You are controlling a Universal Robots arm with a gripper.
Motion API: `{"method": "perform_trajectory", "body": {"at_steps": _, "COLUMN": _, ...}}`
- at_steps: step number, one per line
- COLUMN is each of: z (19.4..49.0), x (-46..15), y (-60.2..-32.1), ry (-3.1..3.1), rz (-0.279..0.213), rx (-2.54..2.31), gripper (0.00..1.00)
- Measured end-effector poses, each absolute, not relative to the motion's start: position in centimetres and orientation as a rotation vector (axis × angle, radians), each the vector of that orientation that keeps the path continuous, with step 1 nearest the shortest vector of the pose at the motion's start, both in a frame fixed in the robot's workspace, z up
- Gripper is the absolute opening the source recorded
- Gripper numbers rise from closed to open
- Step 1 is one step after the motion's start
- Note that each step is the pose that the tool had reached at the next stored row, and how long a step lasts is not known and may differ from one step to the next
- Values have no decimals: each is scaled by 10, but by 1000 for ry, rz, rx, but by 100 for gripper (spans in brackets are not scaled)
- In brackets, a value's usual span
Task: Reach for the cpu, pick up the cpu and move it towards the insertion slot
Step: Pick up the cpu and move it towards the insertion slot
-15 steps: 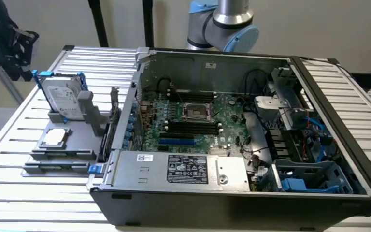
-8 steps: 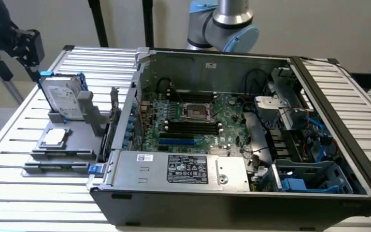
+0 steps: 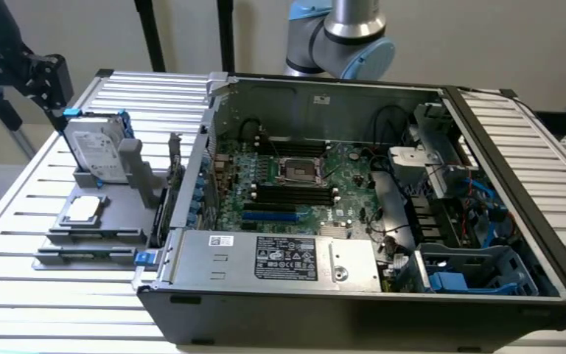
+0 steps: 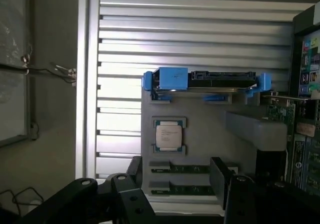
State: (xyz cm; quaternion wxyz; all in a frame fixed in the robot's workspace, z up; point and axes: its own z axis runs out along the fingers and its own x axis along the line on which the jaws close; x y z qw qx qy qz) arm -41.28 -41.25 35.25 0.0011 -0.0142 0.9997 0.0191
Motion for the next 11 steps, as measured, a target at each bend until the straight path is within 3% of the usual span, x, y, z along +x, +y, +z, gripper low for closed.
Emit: {"method": "perform_trajectory", "body": {"at_steps": 11, "z": 333, "x": -413, "y": -413, "ry": 3138, "rz": 60, "rx": -60, "gripper": 65}}
